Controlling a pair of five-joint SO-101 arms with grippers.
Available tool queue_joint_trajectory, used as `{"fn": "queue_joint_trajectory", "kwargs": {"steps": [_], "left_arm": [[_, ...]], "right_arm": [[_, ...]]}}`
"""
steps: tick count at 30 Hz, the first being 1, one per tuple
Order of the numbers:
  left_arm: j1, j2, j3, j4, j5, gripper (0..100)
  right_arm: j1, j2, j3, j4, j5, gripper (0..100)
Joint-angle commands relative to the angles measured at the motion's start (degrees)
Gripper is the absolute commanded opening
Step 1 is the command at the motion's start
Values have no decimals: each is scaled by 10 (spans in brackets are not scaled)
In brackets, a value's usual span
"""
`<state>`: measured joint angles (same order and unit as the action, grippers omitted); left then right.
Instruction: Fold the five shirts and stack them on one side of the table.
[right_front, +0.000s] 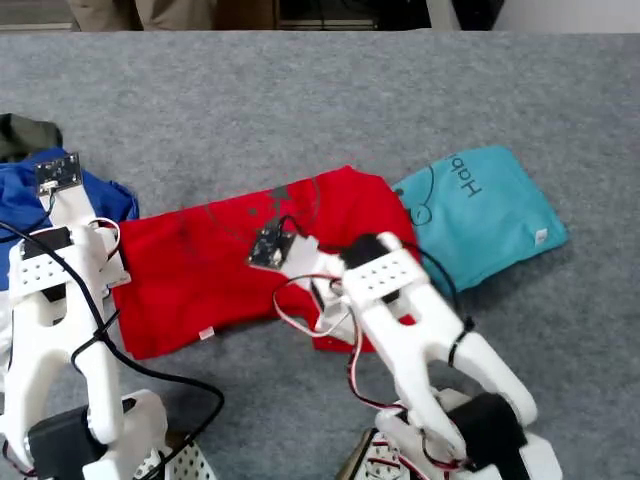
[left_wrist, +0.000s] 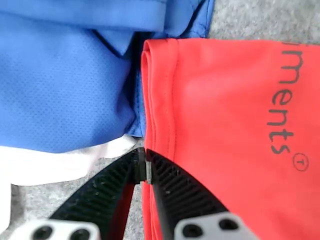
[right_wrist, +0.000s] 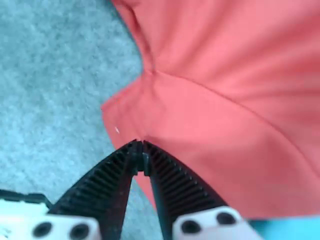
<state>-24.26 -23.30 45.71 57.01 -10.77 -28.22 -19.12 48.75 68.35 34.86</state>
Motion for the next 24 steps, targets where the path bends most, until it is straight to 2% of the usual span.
{"fn": "queue_joint_trajectory", "kwargs": {"steps": [1,3,6,10,21,24], "left_arm": [[1,-20,-4,-2,-4,18],[1,-20,-4,-2,-4,18],[1,-20,-4,-2,-4,18],[1,-20,-4,-2,-4,18],[1,-20,0,-2,-4,18],[-1,-20,0,0,-4,18]], "right_arm": [[39,-56,-42,45,46,9],[51,-67,-38,58,73,20],[63,-71,3,55,124,94],[65,-67,80,8,177,157],[65,-66,179,-87,230,181],[65,-66,190,-103,231,131]]}}
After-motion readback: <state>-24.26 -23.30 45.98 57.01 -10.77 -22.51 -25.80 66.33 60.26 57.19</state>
